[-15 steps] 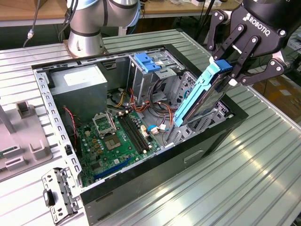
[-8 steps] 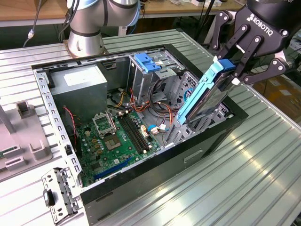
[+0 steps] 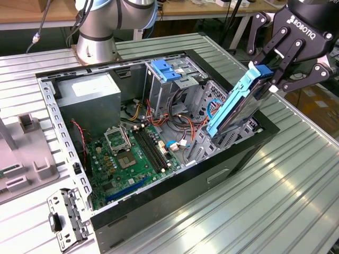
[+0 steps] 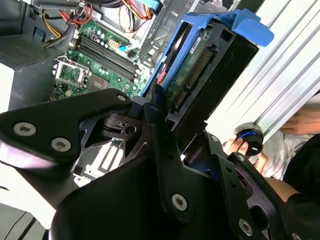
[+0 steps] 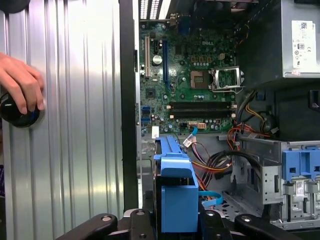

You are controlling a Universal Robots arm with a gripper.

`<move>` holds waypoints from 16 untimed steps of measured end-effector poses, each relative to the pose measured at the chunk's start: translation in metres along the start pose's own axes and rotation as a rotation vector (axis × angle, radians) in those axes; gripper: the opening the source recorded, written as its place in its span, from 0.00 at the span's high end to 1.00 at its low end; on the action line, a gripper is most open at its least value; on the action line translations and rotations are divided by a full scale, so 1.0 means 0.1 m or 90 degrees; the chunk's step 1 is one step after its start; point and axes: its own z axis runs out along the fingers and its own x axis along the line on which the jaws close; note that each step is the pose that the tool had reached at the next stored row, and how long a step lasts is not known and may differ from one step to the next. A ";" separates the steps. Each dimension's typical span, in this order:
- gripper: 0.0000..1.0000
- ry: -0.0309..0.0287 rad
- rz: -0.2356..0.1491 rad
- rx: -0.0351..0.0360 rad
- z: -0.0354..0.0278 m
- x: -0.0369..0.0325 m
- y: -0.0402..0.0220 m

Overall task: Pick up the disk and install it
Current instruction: 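Pick up the disk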

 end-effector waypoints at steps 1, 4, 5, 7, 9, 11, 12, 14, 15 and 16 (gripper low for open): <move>0.64 0.0000 0.000 0.0000 0.001 -0.001 -0.018; 0.64 0.0000 0.000 0.0000 0.004 -0.002 -0.070; 0.64 0.0000 0.000 0.0000 0.006 -0.003 -0.089; 0.64 0.0000 0.000 0.0000 0.008 -0.005 -0.139; 0.64 0.0001 0.000 0.0000 0.012 -0.007 -0.206; 0.64 0.0000 0.000 0.0000 0.014 -0.007 -0.237; 0.64 0.0000 0.000 0.0000 0.015 -0.008 -0.254; 0.64 0.0000 0.000 0.0000 0.018 -0.009 -0.301; 0.64 0.0000 0.000 0.0000 0.019 -0.010 -0.317; 0.64 0.0000 0.000 0.0000 0.019 -0.011 -0.338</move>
